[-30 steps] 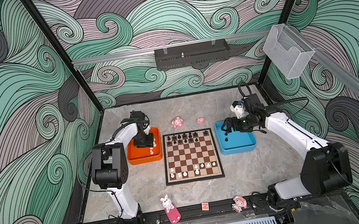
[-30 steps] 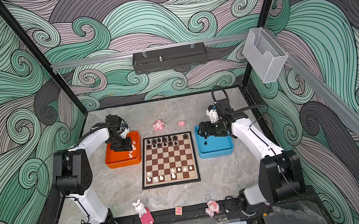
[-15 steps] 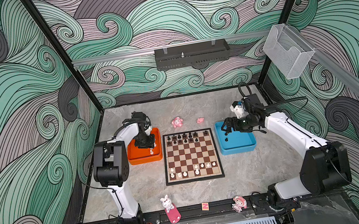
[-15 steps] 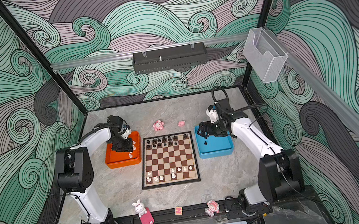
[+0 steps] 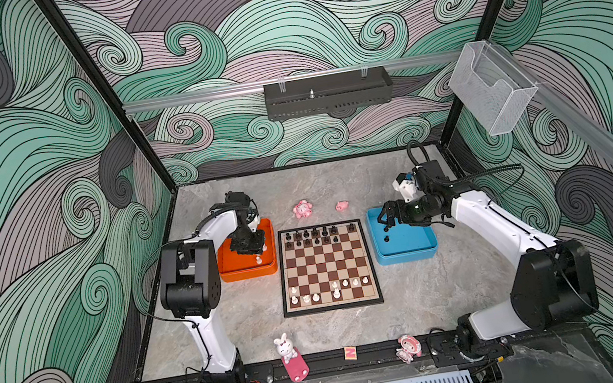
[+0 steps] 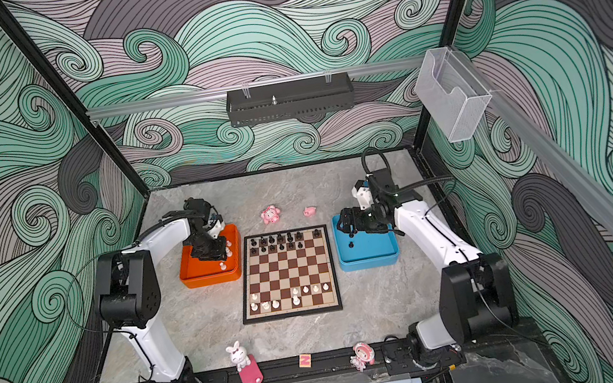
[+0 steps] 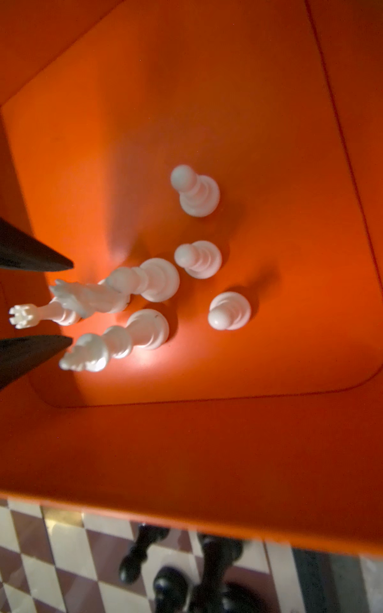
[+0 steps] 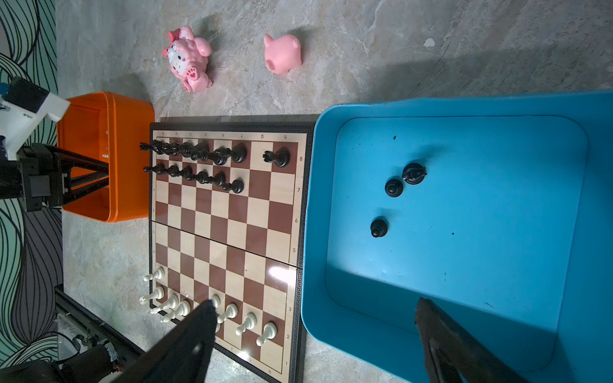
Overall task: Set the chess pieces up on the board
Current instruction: 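Lower the left gripper onto a white pawn in the orange bin and close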
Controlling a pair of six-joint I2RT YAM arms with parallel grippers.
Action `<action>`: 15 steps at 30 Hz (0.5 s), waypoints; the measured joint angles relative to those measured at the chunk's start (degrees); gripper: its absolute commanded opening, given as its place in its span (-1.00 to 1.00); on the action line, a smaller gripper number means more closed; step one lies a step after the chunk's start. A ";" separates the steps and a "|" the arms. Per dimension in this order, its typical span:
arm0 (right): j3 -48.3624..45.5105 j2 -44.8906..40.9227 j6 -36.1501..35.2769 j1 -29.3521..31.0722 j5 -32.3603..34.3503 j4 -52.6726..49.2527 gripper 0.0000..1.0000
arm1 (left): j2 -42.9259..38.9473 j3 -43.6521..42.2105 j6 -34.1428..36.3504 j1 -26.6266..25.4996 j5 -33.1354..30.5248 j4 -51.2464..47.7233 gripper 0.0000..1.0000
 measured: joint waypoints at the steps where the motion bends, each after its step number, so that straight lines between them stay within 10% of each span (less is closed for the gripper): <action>1: 0.00 0.04 0.00 -0.02 -0.04 0.02 0.87 | 0.11 0.00 0.00 0.00 -0.04 0.07 -0.33; 15: 0.11 0.72 0.04 -0.07 -0.85 0.31 0.87 | 1.01 1.09 0.00 0.00 -2.01 1.75 -0.37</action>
